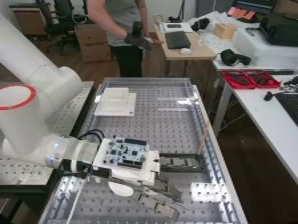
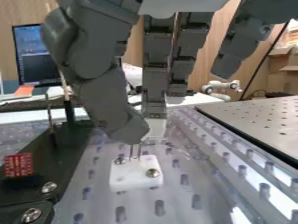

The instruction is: Grab the paper clip and place it in the clear container

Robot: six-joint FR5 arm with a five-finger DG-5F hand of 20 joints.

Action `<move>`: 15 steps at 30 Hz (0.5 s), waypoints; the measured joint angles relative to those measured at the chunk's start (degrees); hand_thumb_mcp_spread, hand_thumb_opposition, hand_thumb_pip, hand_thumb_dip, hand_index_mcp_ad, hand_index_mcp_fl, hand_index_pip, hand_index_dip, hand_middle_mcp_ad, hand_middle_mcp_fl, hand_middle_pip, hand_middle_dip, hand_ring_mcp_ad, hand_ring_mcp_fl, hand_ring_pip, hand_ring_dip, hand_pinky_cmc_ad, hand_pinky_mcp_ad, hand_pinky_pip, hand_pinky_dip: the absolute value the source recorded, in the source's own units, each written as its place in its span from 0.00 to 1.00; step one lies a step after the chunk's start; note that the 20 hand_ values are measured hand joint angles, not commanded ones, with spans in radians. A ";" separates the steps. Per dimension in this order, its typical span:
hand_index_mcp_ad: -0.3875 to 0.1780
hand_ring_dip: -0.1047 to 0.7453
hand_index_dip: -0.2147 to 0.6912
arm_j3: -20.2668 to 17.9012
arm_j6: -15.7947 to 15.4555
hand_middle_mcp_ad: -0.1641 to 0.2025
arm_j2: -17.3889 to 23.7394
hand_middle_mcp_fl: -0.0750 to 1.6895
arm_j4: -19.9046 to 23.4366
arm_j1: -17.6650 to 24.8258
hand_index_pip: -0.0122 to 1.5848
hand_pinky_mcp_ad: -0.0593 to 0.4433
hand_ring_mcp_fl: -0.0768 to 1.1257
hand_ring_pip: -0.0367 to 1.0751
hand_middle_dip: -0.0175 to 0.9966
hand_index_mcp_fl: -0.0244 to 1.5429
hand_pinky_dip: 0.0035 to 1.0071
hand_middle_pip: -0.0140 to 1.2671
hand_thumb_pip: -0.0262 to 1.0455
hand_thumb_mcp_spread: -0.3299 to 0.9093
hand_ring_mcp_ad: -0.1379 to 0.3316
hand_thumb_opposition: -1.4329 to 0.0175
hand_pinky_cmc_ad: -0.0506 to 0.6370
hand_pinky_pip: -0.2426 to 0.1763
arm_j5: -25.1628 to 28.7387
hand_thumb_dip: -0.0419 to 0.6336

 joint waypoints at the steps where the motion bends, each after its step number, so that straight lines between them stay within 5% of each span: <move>1: 0.30 0.78 0.04 0.05 0.02 0.34 -0.05 0.41 -0.05 -0.02 0.08 0.58 0.39 0.11 0.79 0.06 0.15 0.59 0.64 0.84 0.21 0.36 0.70 0.67 0.02 0.57; 6: 0.30 0.78 0.04 0.33 0.23 0.23 -0.34 0.44 -0.46 -0.08 0.08 0.58 0.41 0.11 0.82 0.06 0.15 0.63 0.64 0.86 0.20 0.34 0.70 0.67 0.12 0.55; 15: 0.30 0.78 0.04 0.50 0.08 0.24 -0.50 0.38 -1.10 -0.03 0.08 0.58 0.42 0.11 0.83 0.06 0.15 0.52 0.64 0.82 0.20 0.34 0.70 0.67 0.14 0.55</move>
